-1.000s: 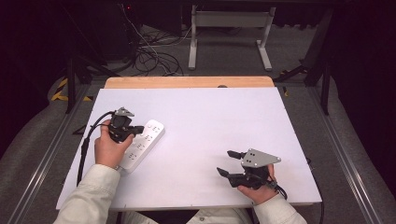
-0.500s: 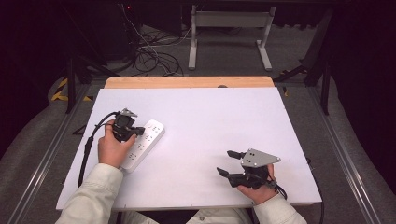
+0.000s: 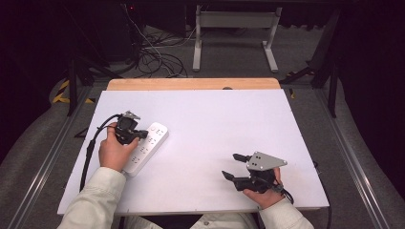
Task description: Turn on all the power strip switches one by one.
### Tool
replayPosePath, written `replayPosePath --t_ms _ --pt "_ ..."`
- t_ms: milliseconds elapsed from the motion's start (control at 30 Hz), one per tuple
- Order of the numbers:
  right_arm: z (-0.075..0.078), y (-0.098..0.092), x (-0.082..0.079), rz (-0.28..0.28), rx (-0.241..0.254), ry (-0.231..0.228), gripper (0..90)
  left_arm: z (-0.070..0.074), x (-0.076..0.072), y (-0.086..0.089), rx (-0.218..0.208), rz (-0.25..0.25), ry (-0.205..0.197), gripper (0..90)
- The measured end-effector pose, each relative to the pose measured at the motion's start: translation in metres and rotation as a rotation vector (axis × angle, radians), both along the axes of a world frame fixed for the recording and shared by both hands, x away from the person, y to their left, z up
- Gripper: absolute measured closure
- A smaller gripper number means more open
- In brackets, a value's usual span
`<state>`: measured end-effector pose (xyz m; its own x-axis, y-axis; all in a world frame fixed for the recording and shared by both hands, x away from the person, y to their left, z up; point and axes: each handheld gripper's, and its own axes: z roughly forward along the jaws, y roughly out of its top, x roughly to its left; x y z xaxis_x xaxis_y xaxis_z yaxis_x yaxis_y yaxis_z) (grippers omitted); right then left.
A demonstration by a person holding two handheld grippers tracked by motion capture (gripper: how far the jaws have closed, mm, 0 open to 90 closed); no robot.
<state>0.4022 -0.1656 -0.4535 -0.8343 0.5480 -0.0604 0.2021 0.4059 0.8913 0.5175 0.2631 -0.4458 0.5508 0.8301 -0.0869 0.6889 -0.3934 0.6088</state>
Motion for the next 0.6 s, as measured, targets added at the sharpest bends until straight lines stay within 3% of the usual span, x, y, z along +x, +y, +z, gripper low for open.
replayPosePath --t_ms 267,600 --pt "0.0003 -0.0005 -0.0005 -0.002 -0.002 -0.007 31.8 -0.0006 0.0003 0.0001 -0.014 0.002 0.018 90.0" --pt "0.0003 -0.0002 -0.0008 -0.001 -0.002 -0.007 31.8 -0.0009 -0.0023 -0.0045 0.031 0.011 -0.009 90.0"
